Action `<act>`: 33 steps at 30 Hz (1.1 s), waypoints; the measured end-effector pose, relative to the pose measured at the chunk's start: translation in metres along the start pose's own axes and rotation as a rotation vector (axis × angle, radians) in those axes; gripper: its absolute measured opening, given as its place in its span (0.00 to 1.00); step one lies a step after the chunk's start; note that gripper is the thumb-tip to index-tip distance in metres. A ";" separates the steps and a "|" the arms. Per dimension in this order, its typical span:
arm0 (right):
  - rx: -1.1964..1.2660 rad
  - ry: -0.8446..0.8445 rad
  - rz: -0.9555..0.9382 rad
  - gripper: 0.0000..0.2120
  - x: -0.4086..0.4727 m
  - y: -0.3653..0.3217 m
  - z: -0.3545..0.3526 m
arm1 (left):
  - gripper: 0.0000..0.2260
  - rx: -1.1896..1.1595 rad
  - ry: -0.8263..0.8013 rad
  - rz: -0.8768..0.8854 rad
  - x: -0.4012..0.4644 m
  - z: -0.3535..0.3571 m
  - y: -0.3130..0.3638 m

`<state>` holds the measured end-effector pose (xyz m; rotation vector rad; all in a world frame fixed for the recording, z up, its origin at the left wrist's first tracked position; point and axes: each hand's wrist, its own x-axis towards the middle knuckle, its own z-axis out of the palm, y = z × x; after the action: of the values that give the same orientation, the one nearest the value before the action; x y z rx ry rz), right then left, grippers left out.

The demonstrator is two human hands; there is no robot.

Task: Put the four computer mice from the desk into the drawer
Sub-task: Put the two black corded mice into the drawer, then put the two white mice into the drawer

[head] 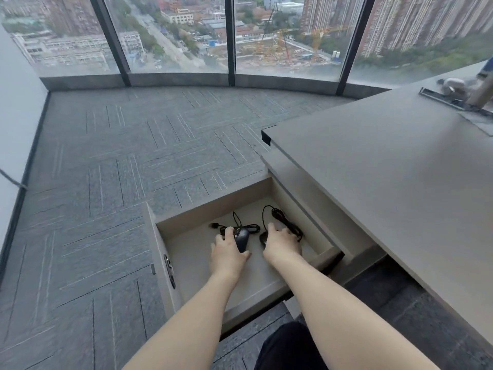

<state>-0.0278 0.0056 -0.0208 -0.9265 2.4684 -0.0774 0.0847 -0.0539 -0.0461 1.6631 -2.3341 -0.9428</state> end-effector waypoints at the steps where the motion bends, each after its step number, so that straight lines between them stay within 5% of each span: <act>1: -0.009 0.001 0.004 0.29 0.000 0.001 0.000 | 0.29 -0.001 0.000 0.005 0.000 0.000 0.000; 8: 0.156 0.211 -0.127 0.21 -0.037 0.011 -0.040 | 0.17 -0.142 0.136 0.117 -0.008 -0.029 0.031; 15: 0.440 0.747 -0.299 0.13 -0.133 0.070 -0.136 | 0.12 -0.425 0.180 0.527 -0.072 -0.057 0.154; 26: 0.380 1.288 0.280 0.11 -0.286 0.371 -0.186 | 0.12 -0.383 -0.315 0.928 -0.256 0.068 0.331; 33: 0.266 1.143 0.605 0.16 -0.339 0.482 -0.148 | 0.22 -0.213 -0.439 0.958 -0.332 0.138 0.394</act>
<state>-0.1694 0.5718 0.1482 0.1176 3.4956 -0.9101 -0.1674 0.3768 0.1424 0.1448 -2.6625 -1.2865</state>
